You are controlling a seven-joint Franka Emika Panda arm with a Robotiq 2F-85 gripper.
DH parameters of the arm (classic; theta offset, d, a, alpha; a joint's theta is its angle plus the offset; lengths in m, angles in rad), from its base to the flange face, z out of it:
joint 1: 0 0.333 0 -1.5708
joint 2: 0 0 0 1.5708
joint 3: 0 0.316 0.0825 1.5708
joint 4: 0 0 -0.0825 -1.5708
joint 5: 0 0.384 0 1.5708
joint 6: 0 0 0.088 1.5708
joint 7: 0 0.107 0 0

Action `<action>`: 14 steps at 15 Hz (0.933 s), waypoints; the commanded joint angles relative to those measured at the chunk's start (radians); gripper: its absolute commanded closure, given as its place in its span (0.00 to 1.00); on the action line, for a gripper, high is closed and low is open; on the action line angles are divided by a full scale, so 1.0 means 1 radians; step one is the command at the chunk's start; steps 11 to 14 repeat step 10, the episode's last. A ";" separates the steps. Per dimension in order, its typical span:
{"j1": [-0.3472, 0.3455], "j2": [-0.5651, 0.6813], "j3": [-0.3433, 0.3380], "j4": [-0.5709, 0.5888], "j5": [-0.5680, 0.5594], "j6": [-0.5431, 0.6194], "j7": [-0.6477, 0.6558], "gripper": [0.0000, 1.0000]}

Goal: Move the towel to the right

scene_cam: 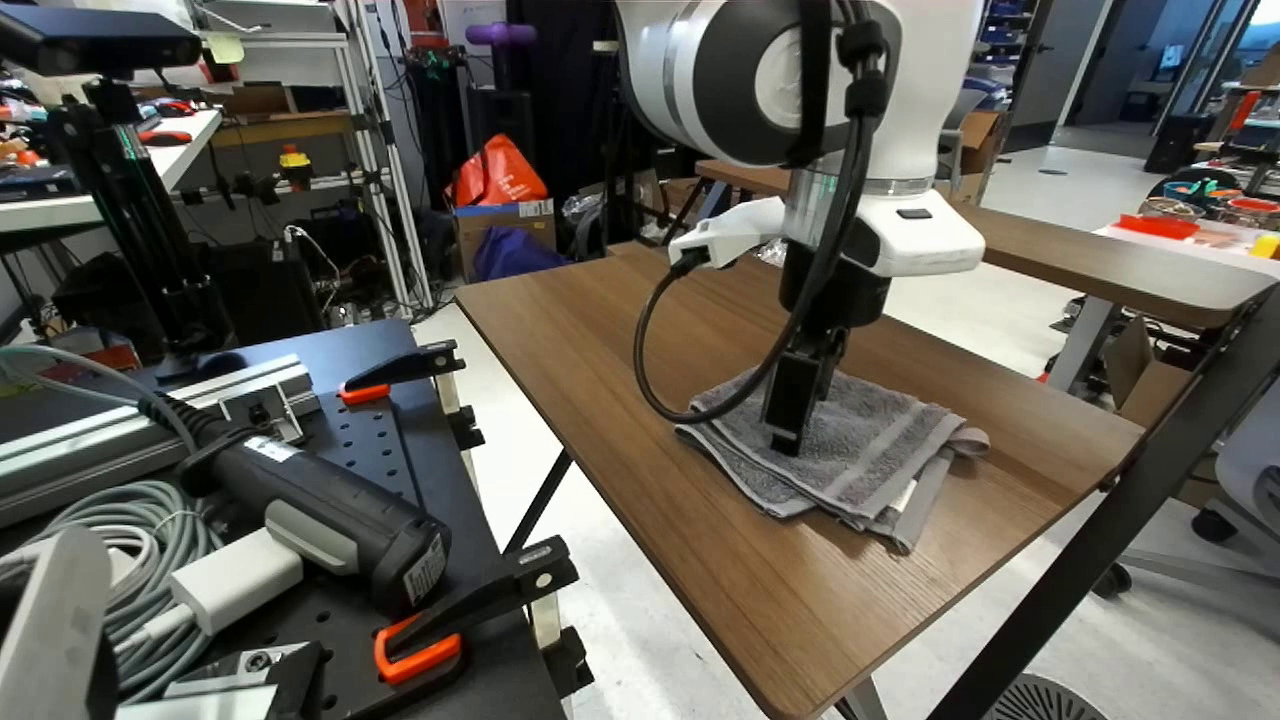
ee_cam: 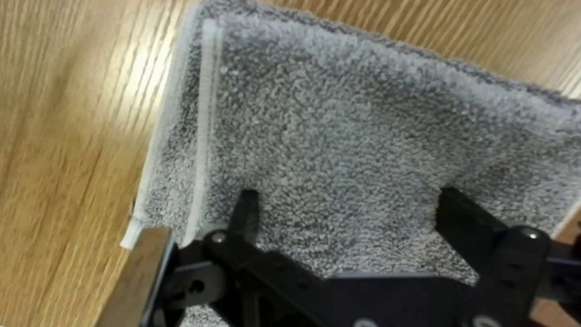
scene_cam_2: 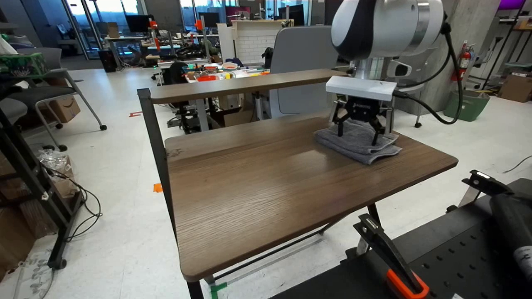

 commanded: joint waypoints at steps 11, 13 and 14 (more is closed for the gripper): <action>-0.013 -0.173 0.066 -0.083 0.012 -0.070 -0.069 0.00; -0.013 -0.173 0.066 -0.083 0.012 -0.070 -0.069 0.00; -0.013 -0.173 0.066 -0.083 0.012 -0.070 -0.069 0.00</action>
